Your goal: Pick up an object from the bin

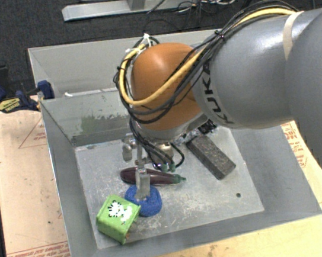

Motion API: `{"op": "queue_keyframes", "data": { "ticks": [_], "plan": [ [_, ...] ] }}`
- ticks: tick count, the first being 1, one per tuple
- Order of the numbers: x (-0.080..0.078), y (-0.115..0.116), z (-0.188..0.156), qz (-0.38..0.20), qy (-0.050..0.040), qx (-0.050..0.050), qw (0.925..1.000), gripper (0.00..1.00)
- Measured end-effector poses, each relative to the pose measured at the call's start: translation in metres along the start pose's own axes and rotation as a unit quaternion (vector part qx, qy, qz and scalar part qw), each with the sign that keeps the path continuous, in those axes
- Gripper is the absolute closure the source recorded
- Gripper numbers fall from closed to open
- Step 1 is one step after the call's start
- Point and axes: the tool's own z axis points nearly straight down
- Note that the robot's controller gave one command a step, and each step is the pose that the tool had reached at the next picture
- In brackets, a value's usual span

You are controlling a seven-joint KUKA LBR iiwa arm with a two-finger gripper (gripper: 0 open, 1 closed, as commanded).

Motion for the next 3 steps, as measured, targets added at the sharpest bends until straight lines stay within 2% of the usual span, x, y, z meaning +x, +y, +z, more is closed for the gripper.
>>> {"op": "queue_keyframes", "data": {
  "ticks": [1, 2, 3],
  "plan": [
    [-0.002, -0.001, -0.005, 0.002, -0.0036, -0.001, 1.0000, 0.00],
    [-0.006, -0.012, 0.012, -0.032, -0.0079, -0.002, 0.9995, 0.00],
    [-0.007, -0.021, 0.075, -0.090, -0.0063, 0.000, 0.9960, 0.00]
  ]
}}
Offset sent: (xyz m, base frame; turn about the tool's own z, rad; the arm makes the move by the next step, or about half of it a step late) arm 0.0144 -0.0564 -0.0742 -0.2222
